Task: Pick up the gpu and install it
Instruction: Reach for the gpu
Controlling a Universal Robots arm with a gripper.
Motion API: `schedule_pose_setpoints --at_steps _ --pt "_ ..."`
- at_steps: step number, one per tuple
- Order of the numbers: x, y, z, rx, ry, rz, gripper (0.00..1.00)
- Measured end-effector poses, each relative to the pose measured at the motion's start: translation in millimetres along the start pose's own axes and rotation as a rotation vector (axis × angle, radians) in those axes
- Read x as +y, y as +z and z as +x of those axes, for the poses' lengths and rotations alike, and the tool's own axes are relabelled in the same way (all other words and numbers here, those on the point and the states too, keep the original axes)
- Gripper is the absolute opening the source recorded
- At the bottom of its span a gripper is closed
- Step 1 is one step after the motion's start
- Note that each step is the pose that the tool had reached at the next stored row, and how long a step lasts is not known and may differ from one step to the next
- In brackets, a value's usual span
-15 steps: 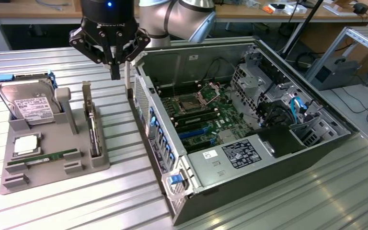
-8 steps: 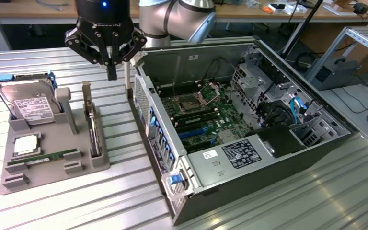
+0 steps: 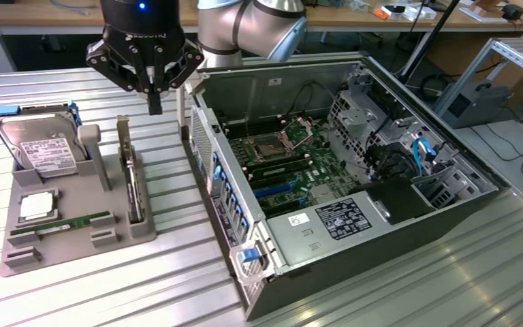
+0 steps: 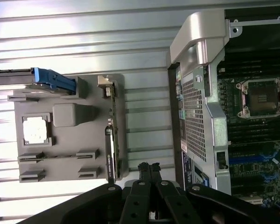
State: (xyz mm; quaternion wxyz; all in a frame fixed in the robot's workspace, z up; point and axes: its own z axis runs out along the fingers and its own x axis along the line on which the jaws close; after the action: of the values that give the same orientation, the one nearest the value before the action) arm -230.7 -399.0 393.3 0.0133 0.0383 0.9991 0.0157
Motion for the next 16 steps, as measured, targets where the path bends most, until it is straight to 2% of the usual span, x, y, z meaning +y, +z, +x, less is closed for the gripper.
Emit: schedule_pose_setpoints --at_steps 8,16 --pt "-0.6 -0.2 8.7 0.0 0.0 0.0003 0.11" --pt "-0.7 -0.2 8.8 0.0 0.0 0.0004 0.11"
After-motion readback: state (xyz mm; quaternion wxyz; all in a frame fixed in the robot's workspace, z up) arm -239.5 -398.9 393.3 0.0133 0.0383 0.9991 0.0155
